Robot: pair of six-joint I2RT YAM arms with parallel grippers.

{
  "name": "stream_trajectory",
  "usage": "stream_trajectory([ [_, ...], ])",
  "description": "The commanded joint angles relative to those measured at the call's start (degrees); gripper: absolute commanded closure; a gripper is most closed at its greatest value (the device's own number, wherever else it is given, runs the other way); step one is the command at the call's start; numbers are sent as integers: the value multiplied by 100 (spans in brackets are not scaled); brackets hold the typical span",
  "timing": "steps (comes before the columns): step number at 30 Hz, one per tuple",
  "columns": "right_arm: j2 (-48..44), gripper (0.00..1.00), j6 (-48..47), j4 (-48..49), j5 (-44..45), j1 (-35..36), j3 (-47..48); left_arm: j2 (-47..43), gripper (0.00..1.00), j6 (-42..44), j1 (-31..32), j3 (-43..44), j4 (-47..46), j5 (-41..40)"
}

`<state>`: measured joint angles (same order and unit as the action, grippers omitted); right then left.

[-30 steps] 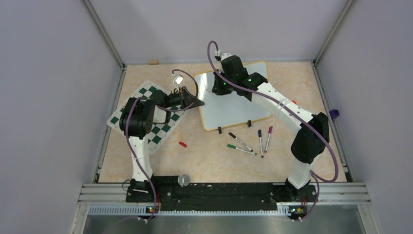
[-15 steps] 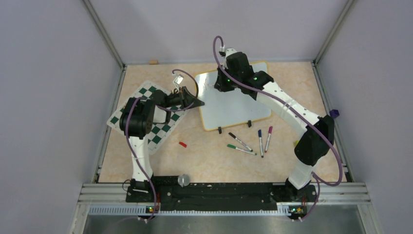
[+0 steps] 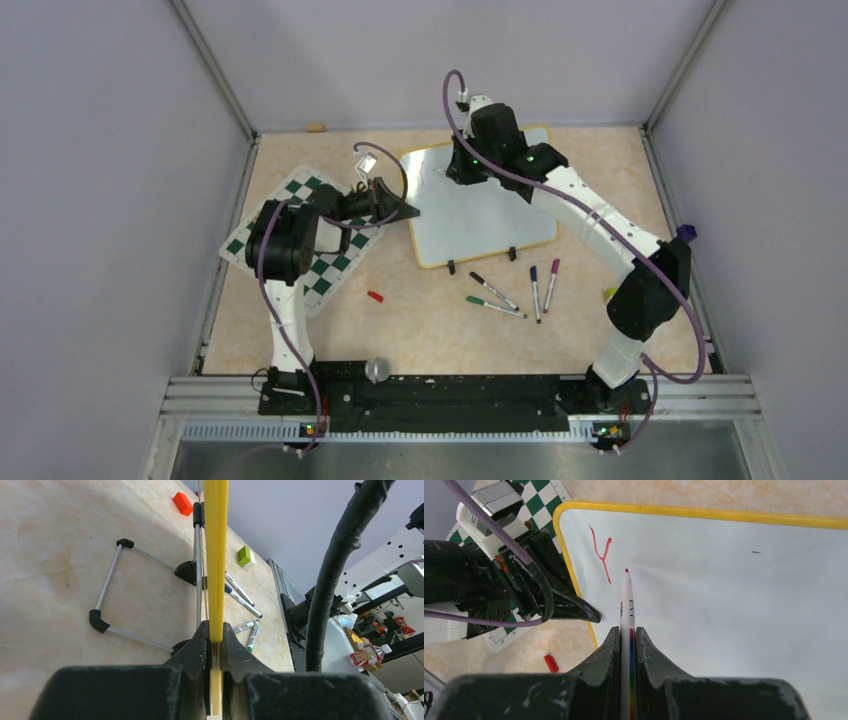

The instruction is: Write a sentence on the whiteboard

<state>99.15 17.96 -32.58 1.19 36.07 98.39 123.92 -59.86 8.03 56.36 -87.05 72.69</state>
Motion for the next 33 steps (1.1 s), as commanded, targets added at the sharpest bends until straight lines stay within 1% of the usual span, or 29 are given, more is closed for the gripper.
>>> stream_trajectory([
  [1, -98, 100, -167, 190, -97, -41, 352, -282, 100, 86, 137, -88, -577, 595],
  [16, 248, 100, -147, 147, -265, -6, 705, -294, 100, 98, 142, -108, -577, 583],
  [33, 255, 100, -118, -45, -145, 33, 532, -291, 100, 106, 137, -107, -576, 576],
])
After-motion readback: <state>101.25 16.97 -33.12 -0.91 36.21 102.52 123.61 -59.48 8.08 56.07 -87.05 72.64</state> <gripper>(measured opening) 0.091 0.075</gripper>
